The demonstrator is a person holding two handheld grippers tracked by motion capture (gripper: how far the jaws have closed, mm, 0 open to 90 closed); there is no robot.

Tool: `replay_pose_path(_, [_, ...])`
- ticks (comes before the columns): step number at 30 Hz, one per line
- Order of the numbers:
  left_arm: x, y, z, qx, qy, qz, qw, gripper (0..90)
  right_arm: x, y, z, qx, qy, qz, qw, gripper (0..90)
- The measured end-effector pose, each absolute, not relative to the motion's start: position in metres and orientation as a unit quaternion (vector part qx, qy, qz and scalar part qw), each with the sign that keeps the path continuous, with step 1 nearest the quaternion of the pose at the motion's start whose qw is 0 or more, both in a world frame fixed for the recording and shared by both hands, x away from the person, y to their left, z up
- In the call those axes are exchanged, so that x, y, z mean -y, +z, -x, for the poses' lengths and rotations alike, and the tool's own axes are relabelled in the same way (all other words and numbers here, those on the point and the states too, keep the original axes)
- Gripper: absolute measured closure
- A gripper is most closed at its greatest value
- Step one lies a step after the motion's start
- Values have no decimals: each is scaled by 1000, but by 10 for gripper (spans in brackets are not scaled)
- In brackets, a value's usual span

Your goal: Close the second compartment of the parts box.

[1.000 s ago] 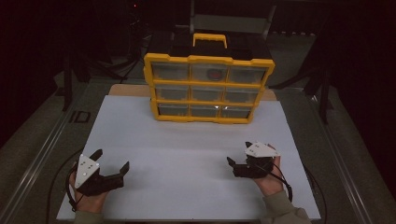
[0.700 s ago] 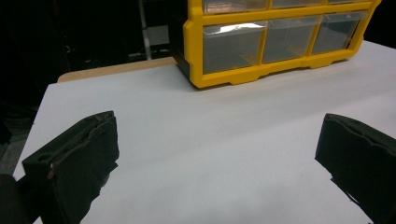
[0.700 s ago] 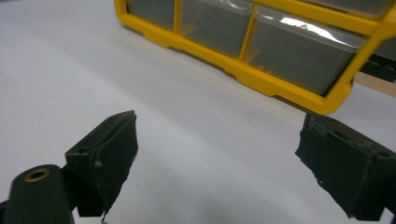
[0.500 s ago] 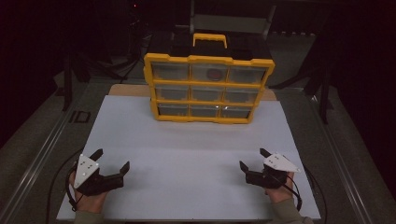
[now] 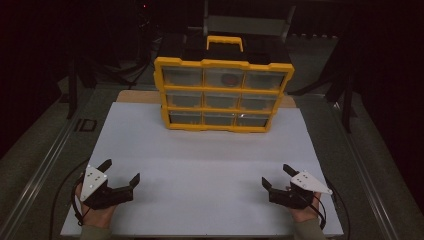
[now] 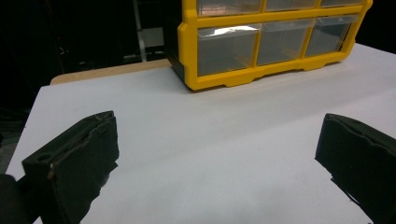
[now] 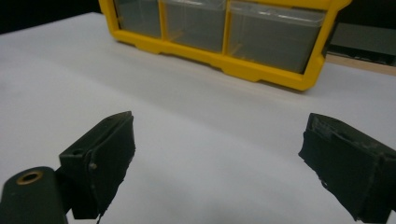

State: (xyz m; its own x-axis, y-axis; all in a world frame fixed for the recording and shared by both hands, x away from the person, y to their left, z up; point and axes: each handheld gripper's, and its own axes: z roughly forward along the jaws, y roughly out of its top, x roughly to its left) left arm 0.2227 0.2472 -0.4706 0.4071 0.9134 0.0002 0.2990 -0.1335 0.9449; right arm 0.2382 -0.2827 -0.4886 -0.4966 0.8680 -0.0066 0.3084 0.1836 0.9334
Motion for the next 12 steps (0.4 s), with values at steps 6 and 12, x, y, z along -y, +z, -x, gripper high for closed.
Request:
replay_pose_path(6, [-243, -473, -226, -442, 312, -692, 478, 0, 285, -490, -240, -709, 491, -415, 289, 95])
replay_pose_path(12, [-235, -475, -230, -443, 297, -703, 471, 0, 288, -494, -244, -710, 486, -423, 286, 95])
